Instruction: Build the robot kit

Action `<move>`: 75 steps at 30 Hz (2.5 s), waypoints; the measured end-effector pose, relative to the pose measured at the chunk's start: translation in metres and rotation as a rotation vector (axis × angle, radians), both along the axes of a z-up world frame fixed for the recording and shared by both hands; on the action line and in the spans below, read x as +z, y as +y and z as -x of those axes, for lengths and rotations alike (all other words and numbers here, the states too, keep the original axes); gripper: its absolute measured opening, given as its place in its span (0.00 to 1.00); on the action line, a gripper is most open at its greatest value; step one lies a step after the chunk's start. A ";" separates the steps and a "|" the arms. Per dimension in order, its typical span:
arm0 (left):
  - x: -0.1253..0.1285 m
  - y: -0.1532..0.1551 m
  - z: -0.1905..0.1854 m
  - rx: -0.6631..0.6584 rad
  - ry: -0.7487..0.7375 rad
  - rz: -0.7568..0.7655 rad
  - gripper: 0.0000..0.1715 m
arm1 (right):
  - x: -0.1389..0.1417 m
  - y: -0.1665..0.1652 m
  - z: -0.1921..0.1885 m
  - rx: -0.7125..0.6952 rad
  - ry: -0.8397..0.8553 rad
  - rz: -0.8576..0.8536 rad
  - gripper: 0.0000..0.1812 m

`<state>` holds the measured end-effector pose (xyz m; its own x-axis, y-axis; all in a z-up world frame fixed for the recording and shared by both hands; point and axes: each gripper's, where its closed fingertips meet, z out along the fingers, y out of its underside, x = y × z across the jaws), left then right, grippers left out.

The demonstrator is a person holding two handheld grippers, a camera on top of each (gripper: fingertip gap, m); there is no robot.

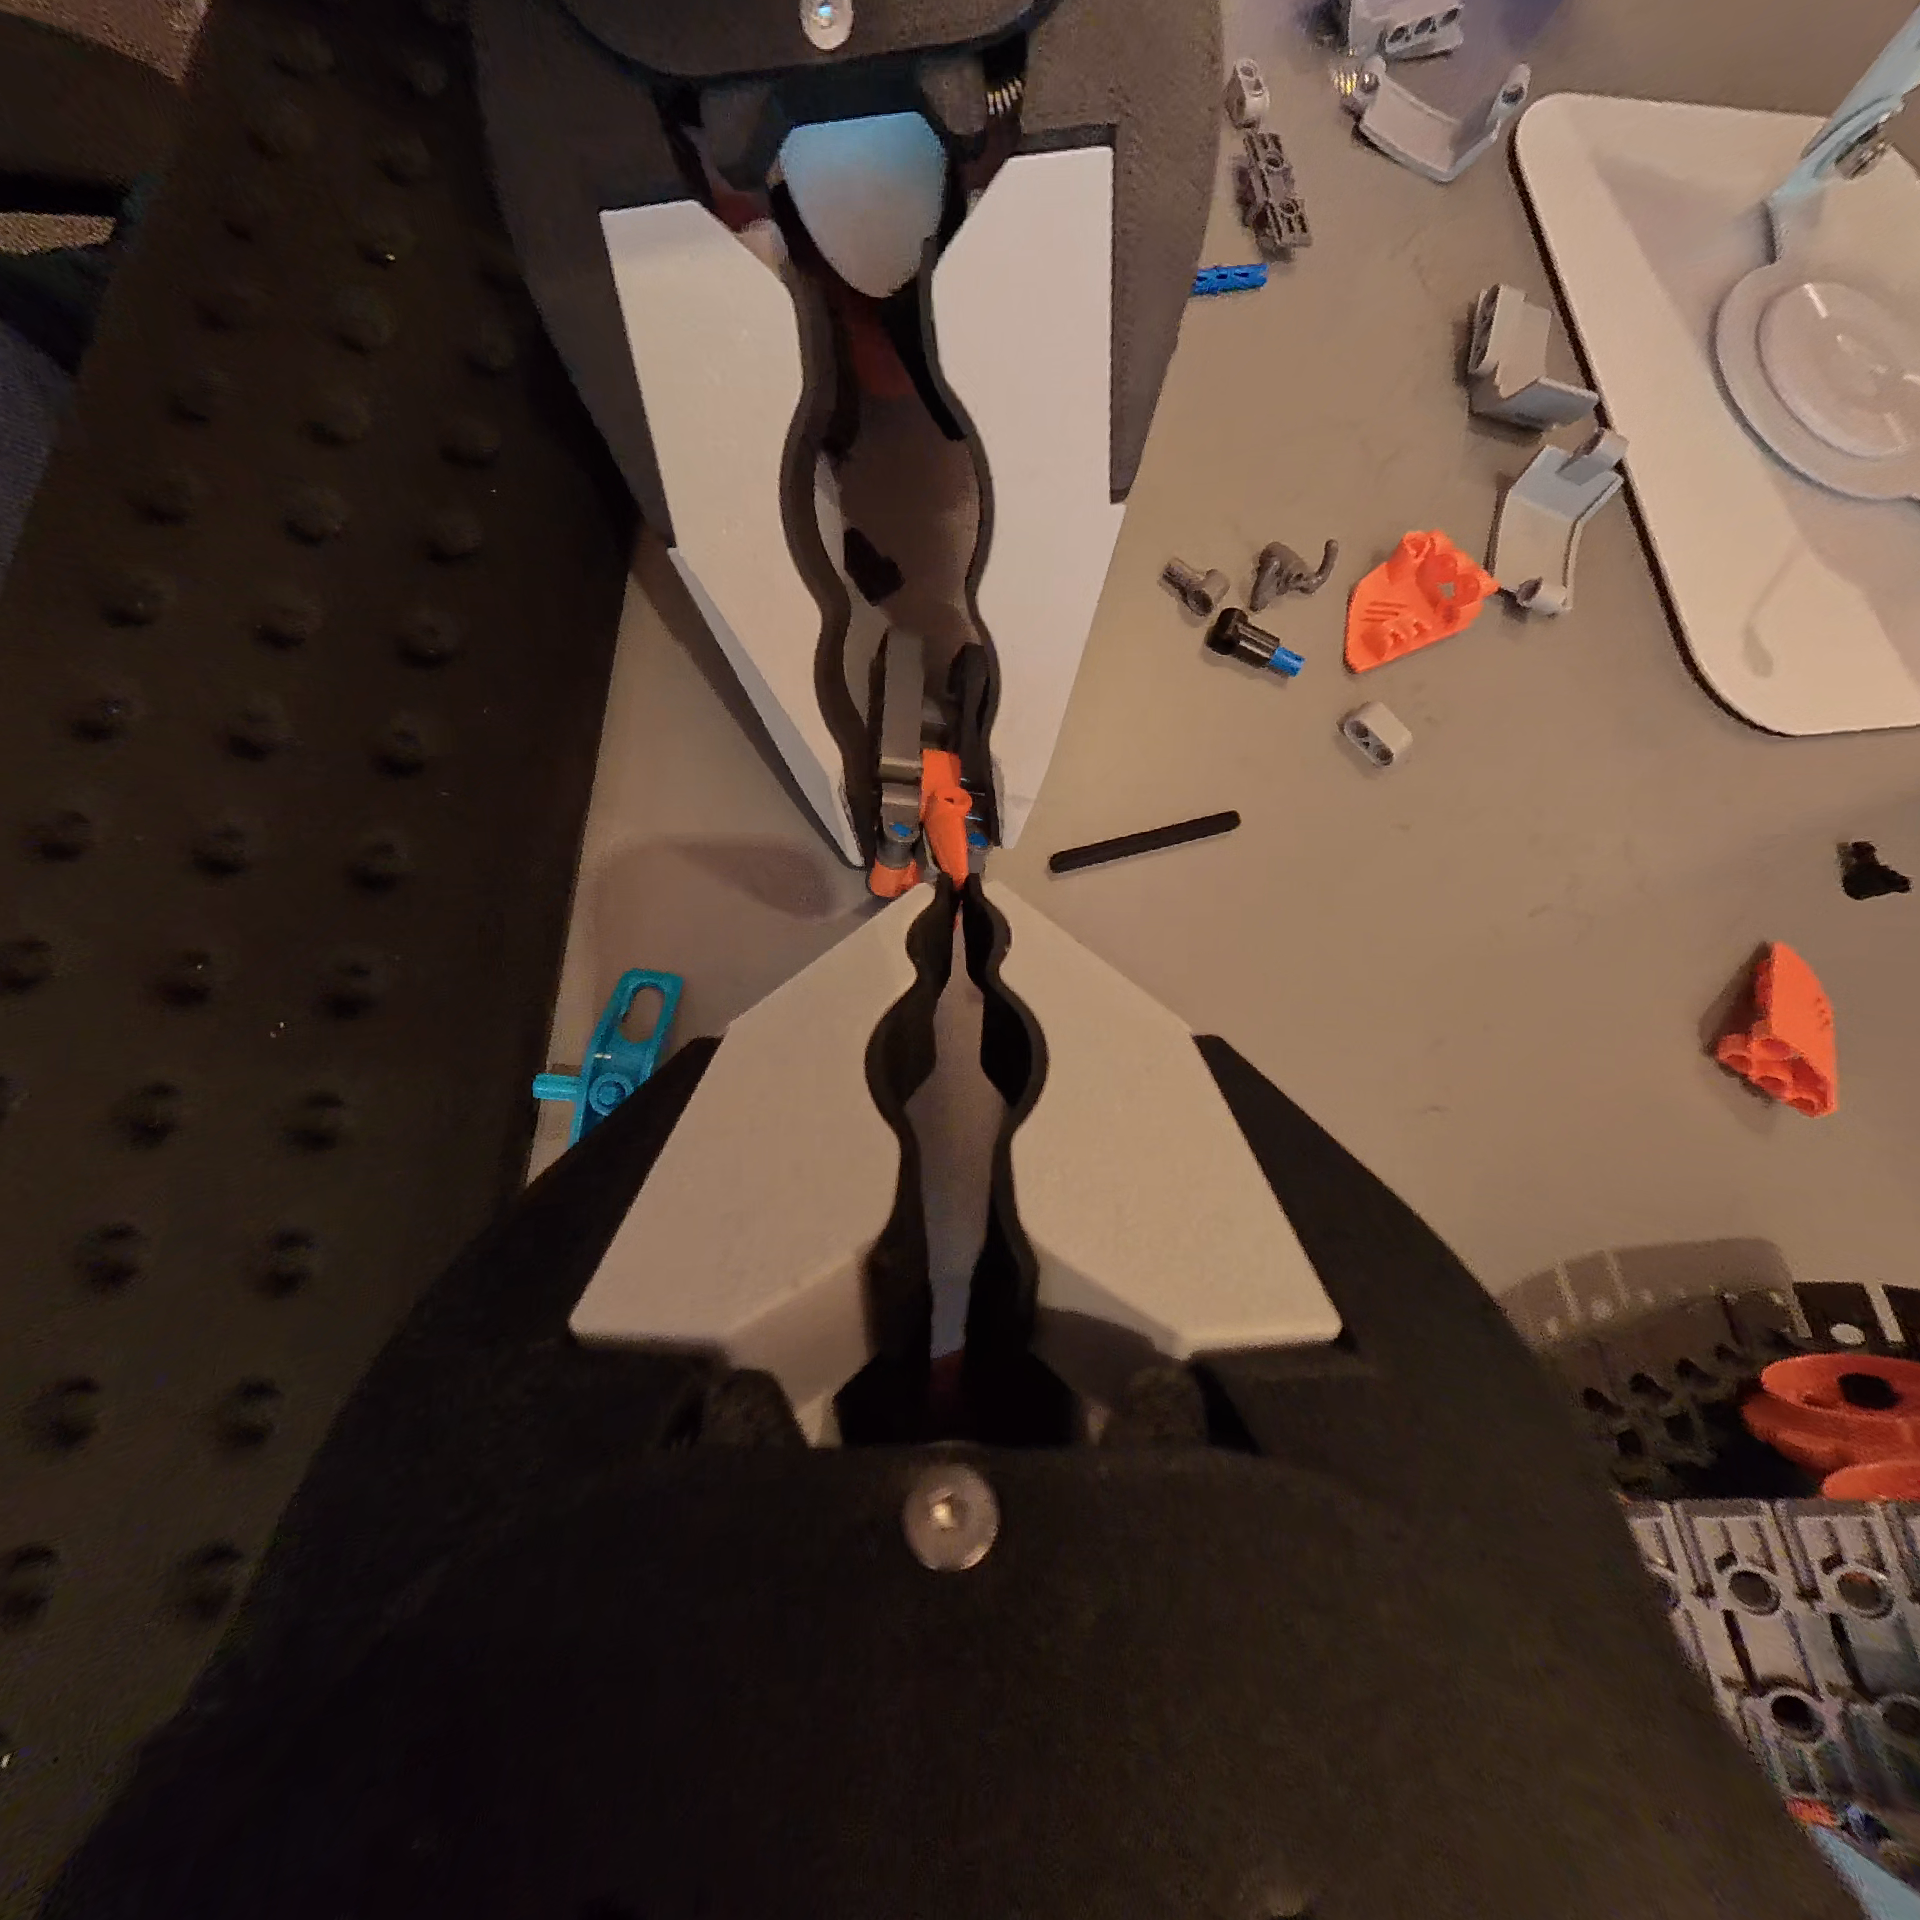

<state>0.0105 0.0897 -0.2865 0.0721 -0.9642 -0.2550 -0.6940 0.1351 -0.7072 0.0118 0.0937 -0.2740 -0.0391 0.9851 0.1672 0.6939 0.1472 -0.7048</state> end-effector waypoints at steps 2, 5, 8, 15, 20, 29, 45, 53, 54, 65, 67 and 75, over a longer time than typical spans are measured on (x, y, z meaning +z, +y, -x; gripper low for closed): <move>0.000 0.001 0.000 -0.002 0.006 -0.010 0.13 | 0.000 0.000 0.001 -0.002 -0.016 0.008 0.00; 0.000 0.000 0.000 -0.002 -0.004 0.003 0.12 | -0.001 0.001 0.001 -0.003 -0.025 0.035 0.00; 0.000 0.001 -0.001 0.000 -0.009 0.007 0.12 | -0.002 0.004 0.000 -0.006 -0.038 0.031 0.00; 0.000 0.002 -0.001 0.012 -0.017 0.023 0.12 | -0.001 0.005 0.001 -0.003 -0.038 -0.006 0.00; 0.000 0.004 0.001 0.025 -0.003 0.003 0.13 | -0.002 0.002 0.000 0.006 -0.025 0.007 0.00; 0.002 0.002 -0.002 0.026 -0.019 0.000 0.12 | -0.012 -0.001 -0.003 0.001 -0.057 0.037 0.04; 0.015 -0.001 -0.002 -0.016 -0.026 0.019 0.03 | -0.020 -0.004 0.001 0.021 -0.105 0.009 0.02; 0.007 0.000 0.001 -0.040 0.037 0.096 0.03 | -0.020 -0.004 0.000 0.031 -0.106 0.018 0.02; 0.007 0.000 0.000 -0.043 0.040 0.099 0.03 | -0.020 -0.004 0.000 0.031 -0.107 0.018 0.02; 0.010 -0.001 -0.003 -0.013 -0.100 0.106 0.02 | -0.021 -0.004 -0.002 0.037 -0.129 0.036 0.02; 0.010 -0.001 -0.004 -0.009 -0.110 0.102 0.02 | -0.021 -0.004 -0.002 0.034 -0.135 0.034 0.02; 0.012 -0.001 -0.005 0.009 -0.148 0.119 0.02 | -0.021 -0.004 -0.003 0.035 -0.136 0.024 0.02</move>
